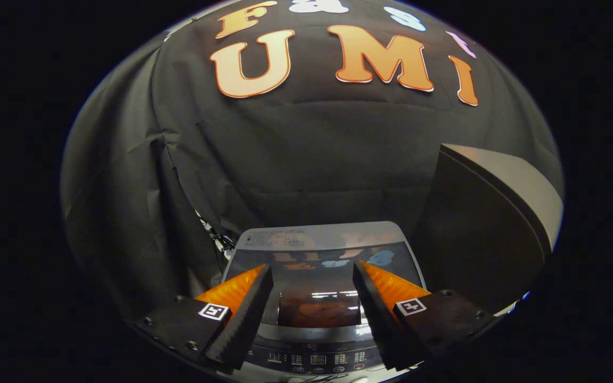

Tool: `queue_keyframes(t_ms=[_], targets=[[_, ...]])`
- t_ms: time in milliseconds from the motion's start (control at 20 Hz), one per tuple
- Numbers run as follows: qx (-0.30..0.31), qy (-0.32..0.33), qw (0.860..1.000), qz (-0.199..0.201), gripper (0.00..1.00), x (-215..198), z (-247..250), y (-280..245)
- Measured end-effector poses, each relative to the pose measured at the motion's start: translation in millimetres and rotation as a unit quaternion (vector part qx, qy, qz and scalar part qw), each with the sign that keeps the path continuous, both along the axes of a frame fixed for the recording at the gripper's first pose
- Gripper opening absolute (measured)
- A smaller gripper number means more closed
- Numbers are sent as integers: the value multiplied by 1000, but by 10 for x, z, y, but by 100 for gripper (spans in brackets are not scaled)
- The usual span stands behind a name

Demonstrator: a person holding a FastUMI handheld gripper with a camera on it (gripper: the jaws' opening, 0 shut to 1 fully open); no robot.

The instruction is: Put the clothes into the washing machine and then close the washing machine lid.

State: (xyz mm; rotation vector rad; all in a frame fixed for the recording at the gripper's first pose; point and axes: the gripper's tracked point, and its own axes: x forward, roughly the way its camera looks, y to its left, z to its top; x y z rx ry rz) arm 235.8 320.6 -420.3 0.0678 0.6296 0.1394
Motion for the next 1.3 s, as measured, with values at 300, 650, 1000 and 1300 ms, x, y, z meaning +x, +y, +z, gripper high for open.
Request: queue_keyframes(t_ms=[300, 650, 1000, 1300], targets=[[3, -65, 998, 12, 98, -46, 888, -117], [21, -138, 990, -7, 98, -270, 1851, -632], [43, -171, 983, -47, 98, -780, 2446, -1533], [25, -238, 970, -41, 98, -1195, 3396, -2181]])
